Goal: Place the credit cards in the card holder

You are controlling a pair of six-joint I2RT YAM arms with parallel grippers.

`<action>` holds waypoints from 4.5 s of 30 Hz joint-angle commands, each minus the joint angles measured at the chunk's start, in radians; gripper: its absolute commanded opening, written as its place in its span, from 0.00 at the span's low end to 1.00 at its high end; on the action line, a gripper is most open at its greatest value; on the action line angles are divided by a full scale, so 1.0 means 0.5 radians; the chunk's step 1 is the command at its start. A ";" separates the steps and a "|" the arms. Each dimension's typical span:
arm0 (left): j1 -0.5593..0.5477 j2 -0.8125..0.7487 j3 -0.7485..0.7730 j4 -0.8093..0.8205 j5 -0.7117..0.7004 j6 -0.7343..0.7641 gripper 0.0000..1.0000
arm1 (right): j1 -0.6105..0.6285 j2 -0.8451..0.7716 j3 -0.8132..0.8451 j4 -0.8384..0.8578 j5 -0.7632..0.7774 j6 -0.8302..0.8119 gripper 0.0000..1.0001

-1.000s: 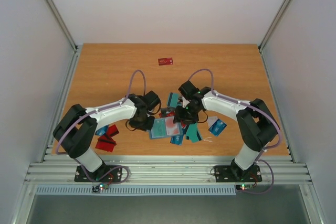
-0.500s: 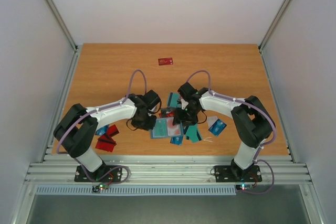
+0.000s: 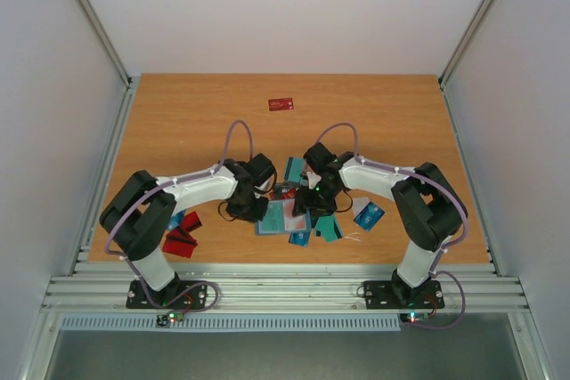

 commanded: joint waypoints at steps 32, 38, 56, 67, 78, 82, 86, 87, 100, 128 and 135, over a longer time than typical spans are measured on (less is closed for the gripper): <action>0.014 0.001 0.006 0.121 0.239 0.099 0.02 | 0.213 0.032 0.237 0.287 -0.409 0.271 0.55; 0.052 -0.118 -0.063 0.091 0.256 0.109 0.02 | 0.212 0.197 0.239 0.411 -0.436 0.349 0.54; 0.121 -0.193 -0.077 0.093 0.544 0.169 0.07 | 0.208 0.351 0.272 0.219 -0.233 0.348 0.34; 0.132 0.065 0.168 0.001 0.478 0.007 0.08 | 0.210 0.372 0.242 0.223 -0.203 0.392 0.28; 0.147 0.242 0.235 0.035 0.482 -0.051 0.10 | 0.208 0.345 0.231 0.255 -0.248 0.345 0.28; 0.156 0.249 0.238 0.046 0.468 -0.085 0.16 | 0.207 0.340 0.215 0.277 -0.270 0.331 0.28; 0.164 0.240 0.230 0.071 0.445 -0.119 0.28 | 0.206 0.322 0.212 0.280 -0.283 0.303 0.28; 0.168 0.240 0.232 0.074 0.435 -0.131 0.32 | 0.206 0.314 0.209 0.282 -0.285 0.294 0.28; 0.183 0.113 0.245 0.105 0.457 -0.263 0.52 | 0.194 0.152 0.098 0.440 -0.426 0.231 0.25; 0.187 0.123 0.133 0.129 0.205 -0.198 0.09 | 0.243 0.046 0.086 0.550 -0.615 0.159 0.24; 0.188 0.120 0.119 0.151 0.222 -0.202 0.07 | 0.281 0.109 0.152 0.509 -0.566 0.145 0.24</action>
